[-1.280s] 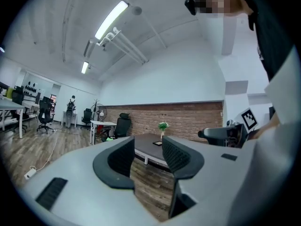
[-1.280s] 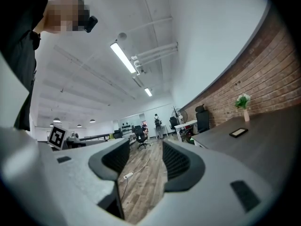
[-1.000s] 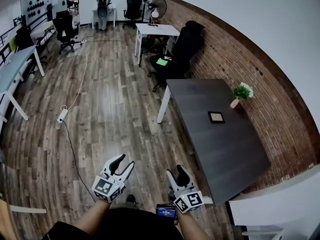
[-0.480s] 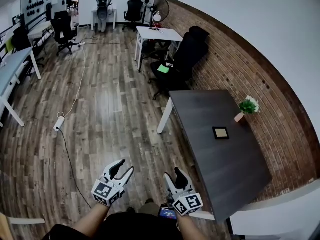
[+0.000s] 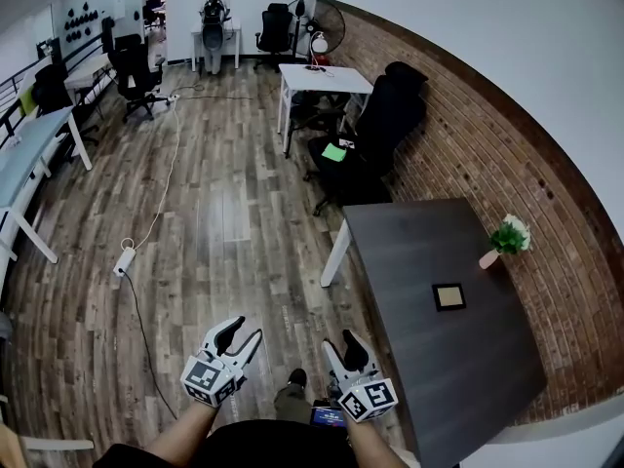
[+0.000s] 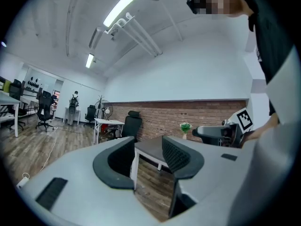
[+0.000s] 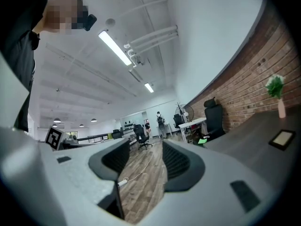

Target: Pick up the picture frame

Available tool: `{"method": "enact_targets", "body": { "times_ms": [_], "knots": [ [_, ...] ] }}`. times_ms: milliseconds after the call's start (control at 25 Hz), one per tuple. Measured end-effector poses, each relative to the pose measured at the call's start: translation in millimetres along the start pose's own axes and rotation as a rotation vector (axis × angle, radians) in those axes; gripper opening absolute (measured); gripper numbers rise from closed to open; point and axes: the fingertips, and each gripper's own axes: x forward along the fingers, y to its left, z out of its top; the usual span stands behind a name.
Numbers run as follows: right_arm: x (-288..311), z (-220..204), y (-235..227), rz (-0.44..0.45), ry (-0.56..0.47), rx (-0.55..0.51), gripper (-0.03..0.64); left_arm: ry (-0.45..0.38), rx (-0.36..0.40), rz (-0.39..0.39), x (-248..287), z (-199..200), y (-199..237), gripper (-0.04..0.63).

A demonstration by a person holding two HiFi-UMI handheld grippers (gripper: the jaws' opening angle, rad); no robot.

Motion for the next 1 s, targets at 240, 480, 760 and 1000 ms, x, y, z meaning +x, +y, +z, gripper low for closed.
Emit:
{"method": "enact_targets", "body": {
  "times_ms": [240,480,760,1000],
  "knots": [
    [68,39,-75,0.04,-0.028,-0.014,0.221,-0.002,0.031,0.013,100,28,29,0.164],
    [122,57,-136,0.063,-0.042,-0.01,0.221,-0.014,0.078,0.008,186,47,52,0.164],
    [153,59,-184,0.035,-0.043,0.008,0.221,-0.026,0.086,-0.012,250,62,74,0.163],
    [174,55,-229,-0.025,-0.041,0.024,0.221,-0.019,0.058,-0.059,308,57,93,0.164]
  ]
}}
